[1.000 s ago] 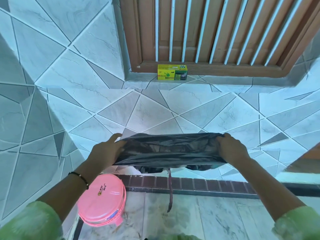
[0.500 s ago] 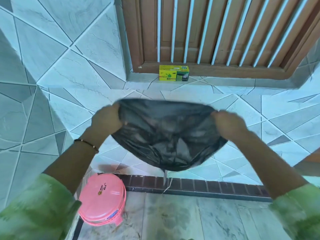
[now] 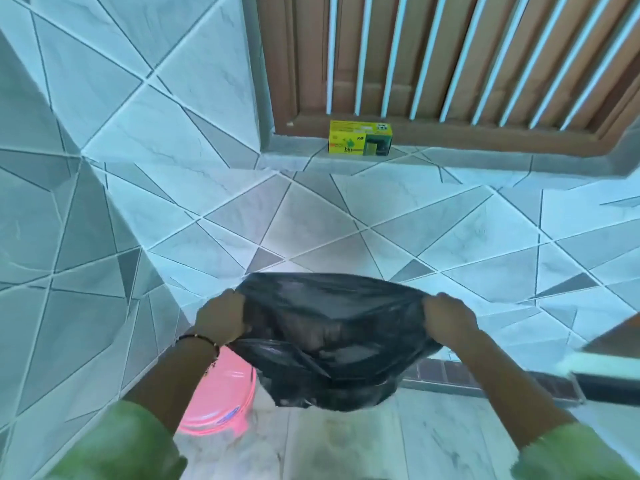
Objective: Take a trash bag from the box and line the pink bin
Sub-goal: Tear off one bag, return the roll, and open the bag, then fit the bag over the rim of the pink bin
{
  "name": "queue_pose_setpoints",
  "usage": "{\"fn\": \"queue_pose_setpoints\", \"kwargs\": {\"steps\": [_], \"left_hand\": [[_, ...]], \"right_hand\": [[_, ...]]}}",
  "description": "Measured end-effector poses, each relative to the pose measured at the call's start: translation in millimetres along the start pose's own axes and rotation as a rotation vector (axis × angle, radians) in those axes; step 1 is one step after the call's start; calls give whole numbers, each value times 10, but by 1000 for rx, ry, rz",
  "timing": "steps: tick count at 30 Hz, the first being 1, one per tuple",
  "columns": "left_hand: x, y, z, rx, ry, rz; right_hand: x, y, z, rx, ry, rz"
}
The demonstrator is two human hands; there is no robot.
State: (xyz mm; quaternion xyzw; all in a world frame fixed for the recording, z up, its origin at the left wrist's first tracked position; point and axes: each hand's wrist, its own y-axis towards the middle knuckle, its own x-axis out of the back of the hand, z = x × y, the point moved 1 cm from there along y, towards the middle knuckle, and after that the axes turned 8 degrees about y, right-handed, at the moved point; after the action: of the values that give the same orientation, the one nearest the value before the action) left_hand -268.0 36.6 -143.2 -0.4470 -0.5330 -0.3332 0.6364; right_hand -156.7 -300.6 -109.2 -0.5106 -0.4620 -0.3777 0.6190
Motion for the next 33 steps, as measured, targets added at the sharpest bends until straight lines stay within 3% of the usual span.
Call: {"fn": "queue_pose_setpoints", "kwargs": {"steps": [5,6,7,9,10,11,18,22,29,31,33], "left_hand": [[381,61,-19,161,-257,-365],[343,41,22,188,-240,-349],[218,18,83,187,-131,-277],[-128,-85,192,116,113,-55],[-273,-136,247,75,173,34],[-404,-174,303,45,175,70],[-513,-477,668,123,78,26],[-470,-700,1034,207,-166,-99],[-370,-986,1771,289,-644,-357],[-385,-1044,1963,330,-581,-403],[-428,-1120,2116,364,-448,-348]], "right_hand": [[614,2,197,82,331,-543],[563,-16,193,70,333,-542],[436,-43,174,38,244,-397],[31,-92,76,3,-18,59],[-143,-93,13,-13,-84,204],[-221,-89,-28,8,-131,235],[-44,-55,269,182,-98,88],[27,-88,605,295,7,-32],[-123,-164,1258,678,211,-266],[-180,-160,1478,700,206,-266],[-225,-145,1656,703,137,-246]]}}
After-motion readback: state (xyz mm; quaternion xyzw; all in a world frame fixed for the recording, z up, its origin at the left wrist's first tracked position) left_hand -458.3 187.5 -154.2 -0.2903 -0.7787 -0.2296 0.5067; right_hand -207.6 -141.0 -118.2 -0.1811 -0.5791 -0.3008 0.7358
